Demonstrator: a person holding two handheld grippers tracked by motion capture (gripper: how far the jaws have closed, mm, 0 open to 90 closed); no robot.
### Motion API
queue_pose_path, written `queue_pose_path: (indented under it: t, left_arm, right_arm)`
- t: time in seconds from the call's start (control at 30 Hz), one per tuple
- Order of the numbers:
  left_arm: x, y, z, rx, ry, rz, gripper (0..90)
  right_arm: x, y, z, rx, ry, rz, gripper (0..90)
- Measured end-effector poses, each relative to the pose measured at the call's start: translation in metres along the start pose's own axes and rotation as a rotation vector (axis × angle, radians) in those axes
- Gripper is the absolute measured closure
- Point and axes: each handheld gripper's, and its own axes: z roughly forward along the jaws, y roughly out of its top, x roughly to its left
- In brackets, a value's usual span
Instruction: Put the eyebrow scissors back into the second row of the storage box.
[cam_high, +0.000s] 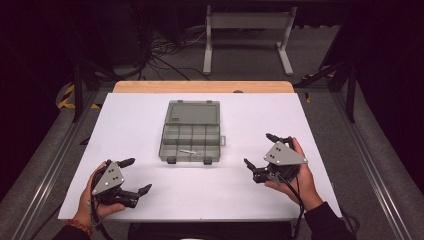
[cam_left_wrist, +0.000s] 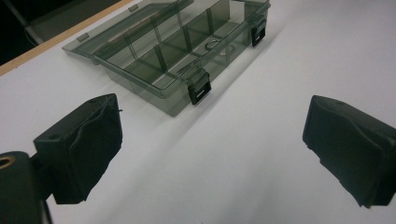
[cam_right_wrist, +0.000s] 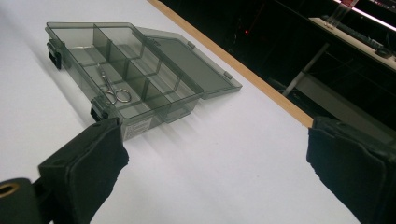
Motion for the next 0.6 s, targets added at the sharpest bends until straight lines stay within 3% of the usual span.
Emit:
queue_pose_path:
  t: [0.23,0.6]
  left_arm:
    - [-0.001,0.0,0.001,0.003,-0.005,-0.006,5.7]
    - [-0.002,-0.002,0.001,0.014,-0.009,-0.004,5.6]
  right_arm:
    - [-0.003,-0.01,-0.01,-0.018,-0.003,0.007,5.4]
    - [-0.008,-0.03,-0.02,-0.002,-0.03,0.021,5.3]
